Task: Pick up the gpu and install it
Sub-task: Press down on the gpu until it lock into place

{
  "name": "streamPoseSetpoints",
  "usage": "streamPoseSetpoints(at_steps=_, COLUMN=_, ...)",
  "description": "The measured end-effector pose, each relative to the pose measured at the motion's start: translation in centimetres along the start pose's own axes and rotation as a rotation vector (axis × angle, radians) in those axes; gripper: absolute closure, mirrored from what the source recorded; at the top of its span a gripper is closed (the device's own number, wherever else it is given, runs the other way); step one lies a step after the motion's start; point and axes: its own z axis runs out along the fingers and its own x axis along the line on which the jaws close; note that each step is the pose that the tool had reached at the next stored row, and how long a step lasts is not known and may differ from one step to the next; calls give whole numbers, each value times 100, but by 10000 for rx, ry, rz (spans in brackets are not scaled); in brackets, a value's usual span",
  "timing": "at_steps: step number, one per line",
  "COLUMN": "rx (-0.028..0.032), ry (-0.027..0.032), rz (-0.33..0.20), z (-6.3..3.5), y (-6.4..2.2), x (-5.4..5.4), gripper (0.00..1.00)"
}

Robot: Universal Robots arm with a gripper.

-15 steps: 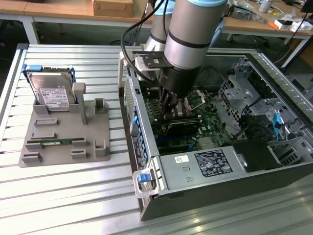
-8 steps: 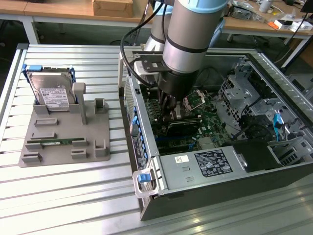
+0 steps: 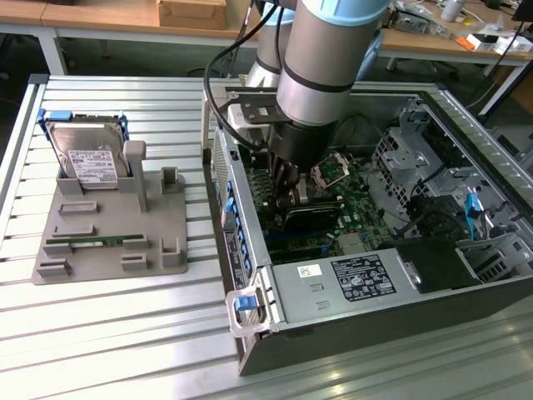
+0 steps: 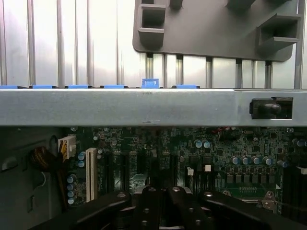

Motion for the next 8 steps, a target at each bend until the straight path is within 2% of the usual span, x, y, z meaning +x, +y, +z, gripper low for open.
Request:
streamPoseSetpoints(at_steps=2, rx=3, ry=1, rz=-1, z=-115, y=1, x=3, gripper=89)
streamPoseSetpoints(at_steps=4, rx=4, ry=-6, rz=0, z=-113, y=1, x=3, gripper=89)
streamPoseSetpoints(at_steps=8, rx=-33, ry=-7, rz=-2, z=-61, y=-1, x=-22, gripper=89)
